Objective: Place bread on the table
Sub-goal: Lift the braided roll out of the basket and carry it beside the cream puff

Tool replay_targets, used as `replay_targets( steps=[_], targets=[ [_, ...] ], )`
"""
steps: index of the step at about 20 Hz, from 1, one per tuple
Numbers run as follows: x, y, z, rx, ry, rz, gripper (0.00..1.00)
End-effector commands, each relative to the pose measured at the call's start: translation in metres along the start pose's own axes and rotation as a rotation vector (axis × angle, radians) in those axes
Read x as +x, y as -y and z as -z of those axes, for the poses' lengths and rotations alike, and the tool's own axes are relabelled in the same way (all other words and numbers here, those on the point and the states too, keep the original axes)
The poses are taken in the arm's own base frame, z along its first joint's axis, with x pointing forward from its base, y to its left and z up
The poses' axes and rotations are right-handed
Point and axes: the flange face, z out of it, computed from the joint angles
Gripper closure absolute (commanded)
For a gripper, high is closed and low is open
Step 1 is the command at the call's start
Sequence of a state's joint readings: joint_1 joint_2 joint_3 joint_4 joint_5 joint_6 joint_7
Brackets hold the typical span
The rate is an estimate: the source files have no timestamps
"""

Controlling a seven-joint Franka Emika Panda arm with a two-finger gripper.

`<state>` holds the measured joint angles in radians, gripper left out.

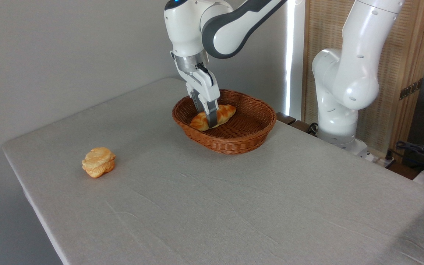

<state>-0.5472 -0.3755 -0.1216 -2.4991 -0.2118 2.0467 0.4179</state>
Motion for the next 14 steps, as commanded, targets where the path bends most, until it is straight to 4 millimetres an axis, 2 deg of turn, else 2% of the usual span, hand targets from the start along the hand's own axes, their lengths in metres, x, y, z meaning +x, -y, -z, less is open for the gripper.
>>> replay_targets(
  steps=[1, 6, 10, 11, 14],
  targets=[
    [0.003, -0.005, 0.028, -0.026, 0.021, -0.008, 0.85],
    [0.01, -0.007, 0.068, -0.036, 0.014, -0.015, 0.85],
    [0.01, 0.016, 0.106, -0.047, -0.046, 0.026, 0.85],
    [0.009, 0.027, 0.117, -0.048, -0.065, 0.044, 0.85],
    [-0.009, 0.101, 0.139, -0.024, -0.132, 0.112, 0.84]
  ],
)
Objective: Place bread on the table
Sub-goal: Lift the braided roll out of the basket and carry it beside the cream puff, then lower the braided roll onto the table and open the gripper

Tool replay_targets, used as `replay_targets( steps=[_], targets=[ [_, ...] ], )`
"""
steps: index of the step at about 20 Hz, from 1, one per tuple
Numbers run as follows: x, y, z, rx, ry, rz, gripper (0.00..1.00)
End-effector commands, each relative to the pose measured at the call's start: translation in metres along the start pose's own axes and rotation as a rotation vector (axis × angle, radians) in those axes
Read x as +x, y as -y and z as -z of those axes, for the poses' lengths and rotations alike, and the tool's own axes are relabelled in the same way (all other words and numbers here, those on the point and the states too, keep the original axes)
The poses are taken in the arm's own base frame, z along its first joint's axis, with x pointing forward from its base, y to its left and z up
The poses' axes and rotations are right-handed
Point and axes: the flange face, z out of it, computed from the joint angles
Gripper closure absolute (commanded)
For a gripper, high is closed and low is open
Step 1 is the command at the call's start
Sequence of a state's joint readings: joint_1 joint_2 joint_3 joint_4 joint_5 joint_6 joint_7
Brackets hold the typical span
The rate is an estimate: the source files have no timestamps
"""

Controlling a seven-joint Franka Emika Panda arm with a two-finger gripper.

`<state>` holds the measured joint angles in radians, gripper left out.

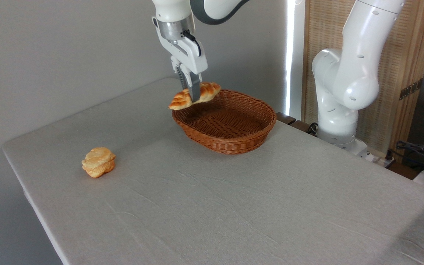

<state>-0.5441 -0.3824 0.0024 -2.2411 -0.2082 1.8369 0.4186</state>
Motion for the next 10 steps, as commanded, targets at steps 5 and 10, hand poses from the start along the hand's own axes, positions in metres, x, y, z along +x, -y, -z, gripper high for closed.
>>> replay_targets(
  steps=[5, 10],
  targets=[
    [0.009, 0.147, 0.02, 0.192, -0.157, 0.063, 0.75],
    [0.022, 0.2, -0.027, 0.28, -0.146, 0.086, 0.38]
  ],
)
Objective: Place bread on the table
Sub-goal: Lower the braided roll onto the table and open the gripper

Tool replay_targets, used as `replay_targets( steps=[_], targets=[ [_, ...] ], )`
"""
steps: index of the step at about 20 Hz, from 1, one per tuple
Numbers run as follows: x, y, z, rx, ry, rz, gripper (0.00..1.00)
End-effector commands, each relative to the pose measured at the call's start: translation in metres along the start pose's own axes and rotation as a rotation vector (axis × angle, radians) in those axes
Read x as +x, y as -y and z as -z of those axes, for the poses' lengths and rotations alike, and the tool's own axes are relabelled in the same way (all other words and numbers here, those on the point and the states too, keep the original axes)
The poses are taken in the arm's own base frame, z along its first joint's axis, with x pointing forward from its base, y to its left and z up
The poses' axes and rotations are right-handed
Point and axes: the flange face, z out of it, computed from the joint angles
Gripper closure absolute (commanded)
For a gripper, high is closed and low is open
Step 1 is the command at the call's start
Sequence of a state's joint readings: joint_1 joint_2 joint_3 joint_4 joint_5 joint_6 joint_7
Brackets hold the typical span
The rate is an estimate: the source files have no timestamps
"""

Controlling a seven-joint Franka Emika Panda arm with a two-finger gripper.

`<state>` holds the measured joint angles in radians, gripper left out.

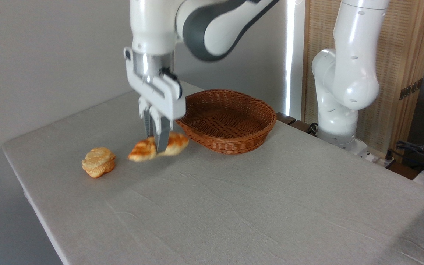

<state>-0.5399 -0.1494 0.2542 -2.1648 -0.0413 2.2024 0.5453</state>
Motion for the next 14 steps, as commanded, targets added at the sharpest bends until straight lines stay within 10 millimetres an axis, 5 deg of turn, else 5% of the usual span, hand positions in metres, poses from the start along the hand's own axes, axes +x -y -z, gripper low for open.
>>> replay_targets(
  steps=[1, 4, 14],
  targets=[
    [0.011, 0.024, -0.029, 0.046, 0.008, 0.014, 0.2],
    [0.022, 0.029, -0.044, 0.054, 0.026, 0.011, 0.0],
    [0.029, 0.048, -0.023, 0.084, -0.005, 0.035, 0.0]
  ],
)
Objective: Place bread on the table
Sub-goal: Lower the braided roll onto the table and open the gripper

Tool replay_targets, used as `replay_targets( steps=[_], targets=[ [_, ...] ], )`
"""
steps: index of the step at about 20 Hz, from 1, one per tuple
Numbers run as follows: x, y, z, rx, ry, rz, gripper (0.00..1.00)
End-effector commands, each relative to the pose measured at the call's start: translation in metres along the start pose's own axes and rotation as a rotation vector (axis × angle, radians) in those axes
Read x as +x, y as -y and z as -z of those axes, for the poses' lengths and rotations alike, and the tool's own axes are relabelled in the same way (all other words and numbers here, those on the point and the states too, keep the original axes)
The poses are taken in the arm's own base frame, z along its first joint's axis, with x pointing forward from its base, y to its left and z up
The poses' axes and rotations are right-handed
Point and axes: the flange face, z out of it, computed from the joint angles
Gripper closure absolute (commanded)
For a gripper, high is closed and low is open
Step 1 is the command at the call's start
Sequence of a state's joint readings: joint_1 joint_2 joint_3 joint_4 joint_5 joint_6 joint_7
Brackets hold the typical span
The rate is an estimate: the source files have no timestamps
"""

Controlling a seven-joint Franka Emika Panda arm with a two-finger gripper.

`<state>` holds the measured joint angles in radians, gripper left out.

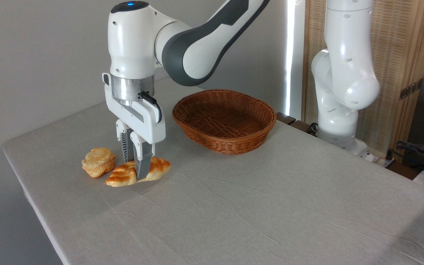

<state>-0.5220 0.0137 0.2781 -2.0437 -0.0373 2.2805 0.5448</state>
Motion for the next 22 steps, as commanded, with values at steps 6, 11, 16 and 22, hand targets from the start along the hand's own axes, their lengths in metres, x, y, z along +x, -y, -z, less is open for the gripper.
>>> replay_targets(
  steps=[6, 11, 16, 22],
  targets=[
    [0.003, 0.01, 0.012, 0.019, 0.005, 0.003, 0.0],
    [-0.004, 0.024, 0.023, 0.026, -0.002, 0.027, 0.0],
    [-0.004, 0.017, 0.017, 0.021, 0.044, -0.003, 0.0],
    [-0.008, 0.031, 0.029, 0.012, 0.069, 0.024, 0.0]
  ],
)
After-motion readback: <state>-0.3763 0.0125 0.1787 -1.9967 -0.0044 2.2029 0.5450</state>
